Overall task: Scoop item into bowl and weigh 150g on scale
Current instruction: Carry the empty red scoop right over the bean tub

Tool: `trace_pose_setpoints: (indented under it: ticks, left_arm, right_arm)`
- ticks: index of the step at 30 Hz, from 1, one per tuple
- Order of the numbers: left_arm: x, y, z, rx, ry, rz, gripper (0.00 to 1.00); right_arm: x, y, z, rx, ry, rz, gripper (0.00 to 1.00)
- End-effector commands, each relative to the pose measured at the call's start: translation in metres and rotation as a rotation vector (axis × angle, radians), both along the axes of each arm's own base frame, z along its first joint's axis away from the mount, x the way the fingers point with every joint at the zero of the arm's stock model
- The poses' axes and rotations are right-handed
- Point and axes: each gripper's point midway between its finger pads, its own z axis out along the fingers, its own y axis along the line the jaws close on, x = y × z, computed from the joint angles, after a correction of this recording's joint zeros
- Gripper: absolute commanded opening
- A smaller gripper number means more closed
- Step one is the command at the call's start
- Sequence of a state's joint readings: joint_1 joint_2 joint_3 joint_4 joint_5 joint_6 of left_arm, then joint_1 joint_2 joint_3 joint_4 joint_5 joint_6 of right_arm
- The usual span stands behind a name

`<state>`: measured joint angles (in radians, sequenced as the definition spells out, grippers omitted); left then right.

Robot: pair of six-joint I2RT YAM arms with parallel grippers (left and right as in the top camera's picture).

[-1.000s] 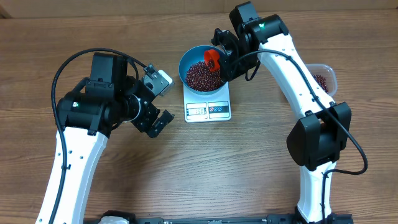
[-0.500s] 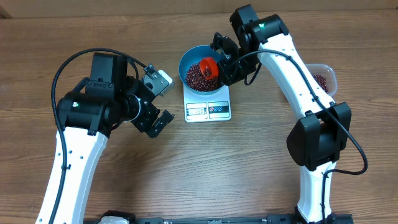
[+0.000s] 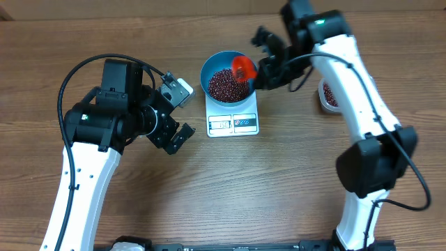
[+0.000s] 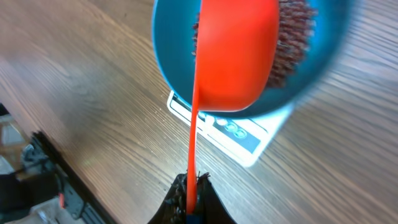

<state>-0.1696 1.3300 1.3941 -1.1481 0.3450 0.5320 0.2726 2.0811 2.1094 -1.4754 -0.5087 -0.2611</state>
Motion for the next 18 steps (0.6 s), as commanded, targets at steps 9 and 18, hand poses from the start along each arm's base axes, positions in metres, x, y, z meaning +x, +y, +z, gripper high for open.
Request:
trace_pose_setpoints:
  ticks: [9,18]
  left_arm:
    - [0.002,-0.003,0.004,-0.005,-0.016,-0.026,1.0]
    - [0.002,-0.003,0.004,-0.005,-0.016,-0.026,1.0]
  right_arm:
    - [0.005,-0.123,0.033,-0.003,0.051,-0.299,0.04]
    - [-0.007,-0.223,0.016,-0.204,0.132,-0.553,0.04]
